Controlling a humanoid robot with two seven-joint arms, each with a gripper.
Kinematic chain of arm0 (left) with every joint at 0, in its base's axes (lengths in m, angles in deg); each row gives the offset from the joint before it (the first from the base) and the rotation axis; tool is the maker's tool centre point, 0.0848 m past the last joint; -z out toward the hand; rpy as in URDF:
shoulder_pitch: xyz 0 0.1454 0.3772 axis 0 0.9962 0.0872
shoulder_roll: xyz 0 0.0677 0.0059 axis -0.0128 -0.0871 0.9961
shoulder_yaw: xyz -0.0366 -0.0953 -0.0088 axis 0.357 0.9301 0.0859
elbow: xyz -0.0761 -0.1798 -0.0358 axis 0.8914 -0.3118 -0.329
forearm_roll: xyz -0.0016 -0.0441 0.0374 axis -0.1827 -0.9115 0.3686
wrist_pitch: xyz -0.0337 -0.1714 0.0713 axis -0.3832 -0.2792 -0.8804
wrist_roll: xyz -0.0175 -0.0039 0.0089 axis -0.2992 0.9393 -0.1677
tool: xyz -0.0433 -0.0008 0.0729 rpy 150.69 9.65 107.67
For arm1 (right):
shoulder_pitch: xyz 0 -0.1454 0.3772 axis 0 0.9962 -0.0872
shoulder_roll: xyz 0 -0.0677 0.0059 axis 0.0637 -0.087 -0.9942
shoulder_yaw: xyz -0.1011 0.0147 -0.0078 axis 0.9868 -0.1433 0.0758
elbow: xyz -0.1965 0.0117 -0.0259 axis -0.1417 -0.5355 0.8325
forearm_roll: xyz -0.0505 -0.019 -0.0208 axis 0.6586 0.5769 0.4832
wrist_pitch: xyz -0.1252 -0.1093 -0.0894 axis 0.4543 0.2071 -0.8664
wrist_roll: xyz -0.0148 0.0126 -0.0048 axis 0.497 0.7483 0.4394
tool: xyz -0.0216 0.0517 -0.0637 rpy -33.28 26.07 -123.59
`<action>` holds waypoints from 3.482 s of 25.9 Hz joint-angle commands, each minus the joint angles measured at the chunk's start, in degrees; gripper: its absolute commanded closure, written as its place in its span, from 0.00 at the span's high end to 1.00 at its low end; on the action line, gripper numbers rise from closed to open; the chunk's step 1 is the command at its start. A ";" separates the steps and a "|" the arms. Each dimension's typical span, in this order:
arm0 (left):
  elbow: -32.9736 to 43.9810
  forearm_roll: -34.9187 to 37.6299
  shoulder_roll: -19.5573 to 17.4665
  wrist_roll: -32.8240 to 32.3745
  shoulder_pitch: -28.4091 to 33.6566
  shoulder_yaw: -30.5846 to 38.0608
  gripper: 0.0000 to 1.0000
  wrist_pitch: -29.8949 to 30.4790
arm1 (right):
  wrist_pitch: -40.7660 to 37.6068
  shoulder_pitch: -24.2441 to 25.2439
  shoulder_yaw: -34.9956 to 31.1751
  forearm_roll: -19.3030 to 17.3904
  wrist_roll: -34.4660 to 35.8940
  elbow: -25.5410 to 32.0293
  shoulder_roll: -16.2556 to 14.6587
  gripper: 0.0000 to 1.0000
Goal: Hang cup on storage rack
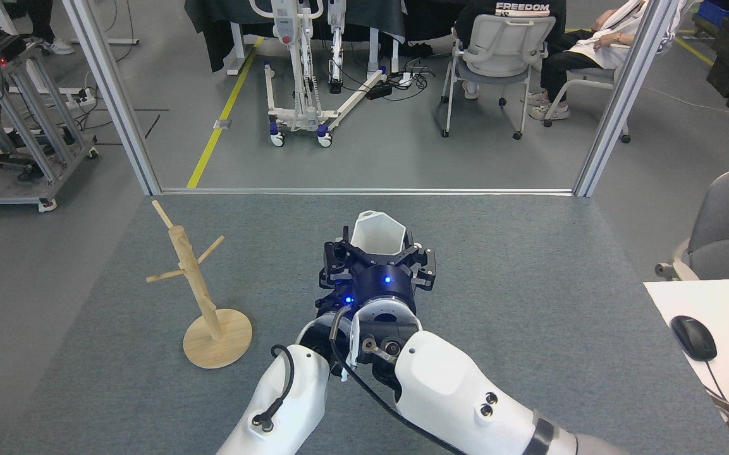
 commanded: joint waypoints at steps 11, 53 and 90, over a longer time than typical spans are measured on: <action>0.16 0.70 -0.62 -0.22 0.58 -0.62 0.19 3.15 | -6.77 -3.16 -3.61 2.11 0.43 5.16 2.27 0.99; 33.21 34.71 -17.85 -7.16 31.96 11.60 0.23 -6.08 | -49.31 36.13 -56.00 19.60 25.56 -11.19 -9.16 0.99; 29.61 33.83 -28.39 -7.25 29.15 21.62 0.27 -2.82 | -47.55 33.66 -50.72 19.60 25.56 -10.14 -9.34 0.99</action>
